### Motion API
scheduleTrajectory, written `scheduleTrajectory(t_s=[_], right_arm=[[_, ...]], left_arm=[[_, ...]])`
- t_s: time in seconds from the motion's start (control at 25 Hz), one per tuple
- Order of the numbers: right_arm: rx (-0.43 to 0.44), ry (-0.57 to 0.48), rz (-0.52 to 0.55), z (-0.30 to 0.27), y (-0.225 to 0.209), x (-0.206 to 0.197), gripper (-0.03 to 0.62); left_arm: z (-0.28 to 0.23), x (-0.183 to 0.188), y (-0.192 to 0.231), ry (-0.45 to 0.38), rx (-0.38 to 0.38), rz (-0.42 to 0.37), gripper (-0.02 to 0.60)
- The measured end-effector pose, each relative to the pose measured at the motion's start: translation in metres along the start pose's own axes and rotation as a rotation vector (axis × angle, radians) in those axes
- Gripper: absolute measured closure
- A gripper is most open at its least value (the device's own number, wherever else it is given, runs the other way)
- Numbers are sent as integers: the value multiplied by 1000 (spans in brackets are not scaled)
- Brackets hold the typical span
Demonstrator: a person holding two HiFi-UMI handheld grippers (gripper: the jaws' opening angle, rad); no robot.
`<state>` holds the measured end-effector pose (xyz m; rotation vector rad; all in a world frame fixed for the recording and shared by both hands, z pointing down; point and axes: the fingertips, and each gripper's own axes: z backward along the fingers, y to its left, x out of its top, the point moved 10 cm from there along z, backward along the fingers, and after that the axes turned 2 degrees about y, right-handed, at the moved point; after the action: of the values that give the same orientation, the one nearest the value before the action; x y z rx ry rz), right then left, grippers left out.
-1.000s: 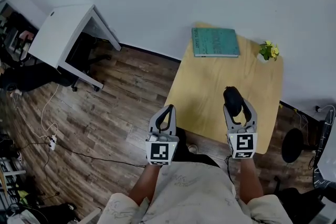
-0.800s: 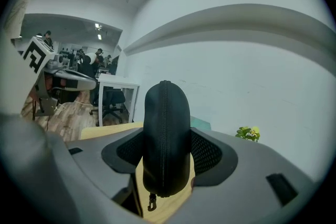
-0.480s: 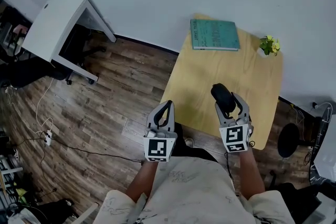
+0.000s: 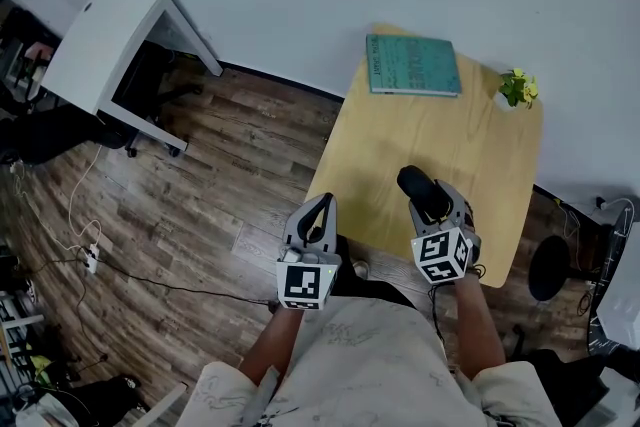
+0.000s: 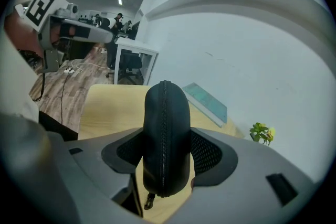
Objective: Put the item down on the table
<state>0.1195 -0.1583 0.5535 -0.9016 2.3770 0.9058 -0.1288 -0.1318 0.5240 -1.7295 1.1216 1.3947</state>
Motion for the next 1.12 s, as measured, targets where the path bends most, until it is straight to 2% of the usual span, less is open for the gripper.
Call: scheduleTrajectory(t_s=[0.56, 0.64, 0.8, 1.12], right_arm=[[37, 151, 115, -36, 18, -4, 319], [42, 177, 153, -40, 21, -1, 319], [54, 216, 256, -51, 31, 2, 319], [46, 215, 277, -54, 37, 2, 319]], left_arm=[[-6, -2, -11, 15, -33, 19, 574], [-5, -3, -11, 30, -33, 30, 574], [-7, -2, -10, 3, -29, 13, 574], [-3, -6, -6, 4, -18, 20, 574]])
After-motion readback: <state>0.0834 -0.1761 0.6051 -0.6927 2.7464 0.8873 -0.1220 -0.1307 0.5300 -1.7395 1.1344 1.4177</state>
